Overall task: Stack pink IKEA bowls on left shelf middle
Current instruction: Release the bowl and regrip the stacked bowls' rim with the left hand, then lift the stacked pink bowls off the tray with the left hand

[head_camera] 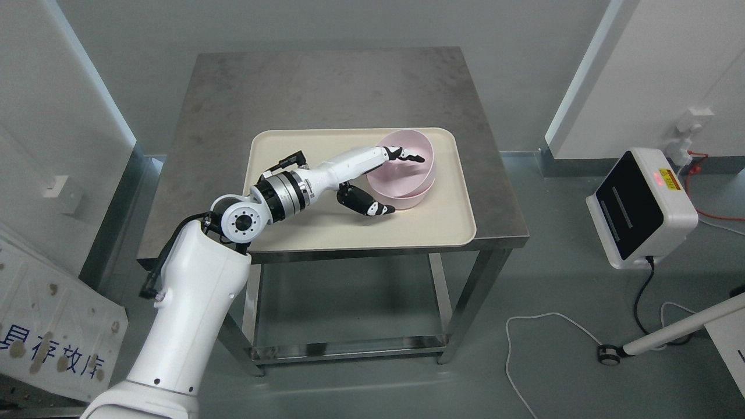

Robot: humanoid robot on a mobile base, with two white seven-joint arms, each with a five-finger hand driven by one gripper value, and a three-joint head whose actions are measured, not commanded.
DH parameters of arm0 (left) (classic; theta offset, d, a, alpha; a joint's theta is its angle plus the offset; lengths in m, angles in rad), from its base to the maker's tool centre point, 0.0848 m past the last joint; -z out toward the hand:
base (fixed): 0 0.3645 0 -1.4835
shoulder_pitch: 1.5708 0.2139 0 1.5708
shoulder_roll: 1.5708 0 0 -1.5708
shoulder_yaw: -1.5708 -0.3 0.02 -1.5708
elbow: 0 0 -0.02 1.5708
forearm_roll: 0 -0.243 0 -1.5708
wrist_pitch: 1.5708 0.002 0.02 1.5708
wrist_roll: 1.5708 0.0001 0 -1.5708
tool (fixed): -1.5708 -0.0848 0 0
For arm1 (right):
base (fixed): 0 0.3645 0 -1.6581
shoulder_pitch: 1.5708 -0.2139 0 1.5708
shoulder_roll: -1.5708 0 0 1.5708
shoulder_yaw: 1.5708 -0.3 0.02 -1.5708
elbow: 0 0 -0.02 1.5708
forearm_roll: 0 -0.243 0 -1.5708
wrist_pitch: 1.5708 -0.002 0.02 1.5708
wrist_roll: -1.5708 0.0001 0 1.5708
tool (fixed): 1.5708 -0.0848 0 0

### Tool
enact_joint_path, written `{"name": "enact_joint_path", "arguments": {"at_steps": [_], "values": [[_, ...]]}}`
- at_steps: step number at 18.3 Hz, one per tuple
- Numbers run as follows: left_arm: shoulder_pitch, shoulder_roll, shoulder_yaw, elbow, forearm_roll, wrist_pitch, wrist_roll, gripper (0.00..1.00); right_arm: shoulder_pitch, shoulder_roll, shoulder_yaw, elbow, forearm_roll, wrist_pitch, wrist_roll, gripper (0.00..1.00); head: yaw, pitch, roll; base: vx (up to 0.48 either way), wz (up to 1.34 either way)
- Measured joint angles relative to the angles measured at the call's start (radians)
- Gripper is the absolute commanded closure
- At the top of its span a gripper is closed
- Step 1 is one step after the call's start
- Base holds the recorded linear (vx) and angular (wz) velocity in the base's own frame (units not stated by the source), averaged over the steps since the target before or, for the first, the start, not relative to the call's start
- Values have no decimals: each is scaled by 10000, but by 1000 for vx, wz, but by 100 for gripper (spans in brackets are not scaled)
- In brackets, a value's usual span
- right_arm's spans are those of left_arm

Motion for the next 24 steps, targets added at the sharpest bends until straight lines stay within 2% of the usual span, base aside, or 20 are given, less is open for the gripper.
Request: {"name": "enact_joint_path", "arguments": {"at_steps": [2, 8, 12, 14, 16, 21, 24], "values": [[-127, 40, -108, -56, -566, 20, -31, 34, 0, 0, 0, 0, 0, 0, 0, 0, 0, 0, 0, 0, 0], [-228, 104, -360, -131, -1474, 40, -123, 57, 0, 0, 0, 0, 0, 0, 0, 0, 0, 0, 0, 0, 0], [-249, 51, -436, -152, -1693, -108, -132, 86, 0, 0, 0, 0, 0, 0, -5, 0, 0, 0, 0, 0, 0], [-259, 3, -432, -159, -1739, -395, -82, 95, 0, 0, 0, 0, 0, 0, -5, 0, 0, 0, 0, 0, 0], [-263, -35, -363, -166, -1760, -650, -54, 99, 0, 0, 0, 0, 0, 0, -21, 0, 0, 0, 0, 0, 0], [-326, -97, 76, -195, -1686, -910, -122, 99, 0, 0, 0, 0, 0, 0, -68, 0, 0, 0, 0, 0, 0], [-373, -127, 459, -316, -1119, -1014, -159, 98, 0, 0, 0, 0, 0, 0, -39, 0, 0, 0, 0, 0, 0]]}}
